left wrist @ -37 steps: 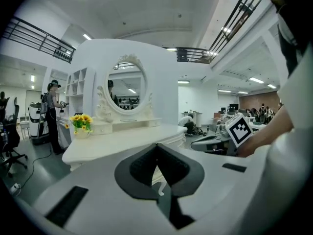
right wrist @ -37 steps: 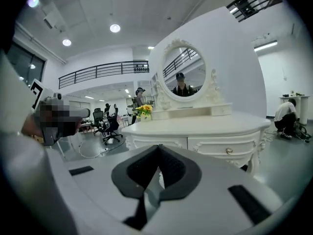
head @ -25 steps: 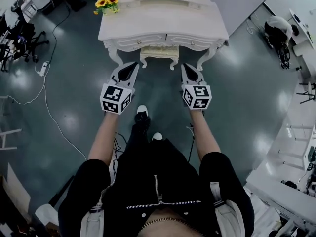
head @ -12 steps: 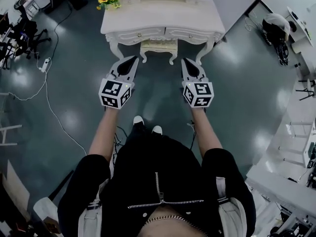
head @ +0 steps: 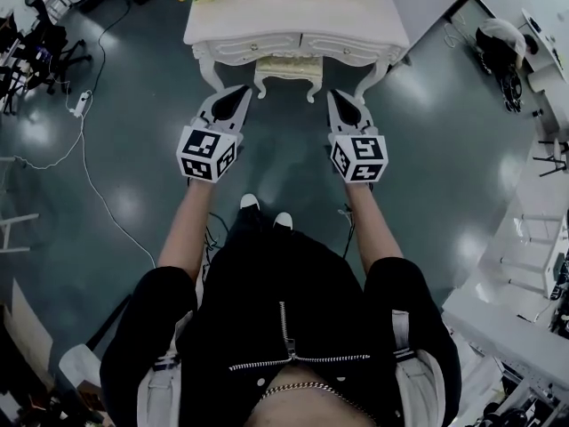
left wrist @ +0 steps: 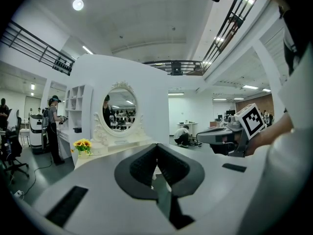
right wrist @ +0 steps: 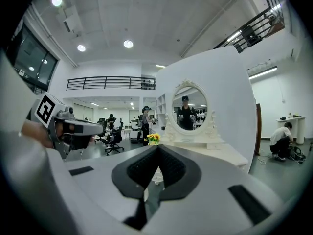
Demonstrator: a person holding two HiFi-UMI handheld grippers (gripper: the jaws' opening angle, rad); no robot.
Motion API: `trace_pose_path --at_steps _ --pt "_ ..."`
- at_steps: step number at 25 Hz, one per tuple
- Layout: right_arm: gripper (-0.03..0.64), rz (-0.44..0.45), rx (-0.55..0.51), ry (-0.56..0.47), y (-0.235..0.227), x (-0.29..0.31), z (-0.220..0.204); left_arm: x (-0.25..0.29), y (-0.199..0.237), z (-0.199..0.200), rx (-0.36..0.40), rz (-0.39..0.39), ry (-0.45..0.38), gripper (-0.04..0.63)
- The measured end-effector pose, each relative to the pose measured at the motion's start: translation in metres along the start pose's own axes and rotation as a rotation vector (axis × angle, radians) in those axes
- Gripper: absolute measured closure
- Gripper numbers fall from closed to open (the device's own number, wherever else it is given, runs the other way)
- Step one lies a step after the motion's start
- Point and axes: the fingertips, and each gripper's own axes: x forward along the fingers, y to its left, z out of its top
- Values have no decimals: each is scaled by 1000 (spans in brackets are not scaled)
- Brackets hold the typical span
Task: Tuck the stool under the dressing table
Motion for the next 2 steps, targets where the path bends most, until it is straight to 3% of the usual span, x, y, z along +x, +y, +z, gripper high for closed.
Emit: trace_pose_path --at_steps 2 --pt "612 -3 -1 0 0 -1 -2 0 -1 0 0 1 -5 574"
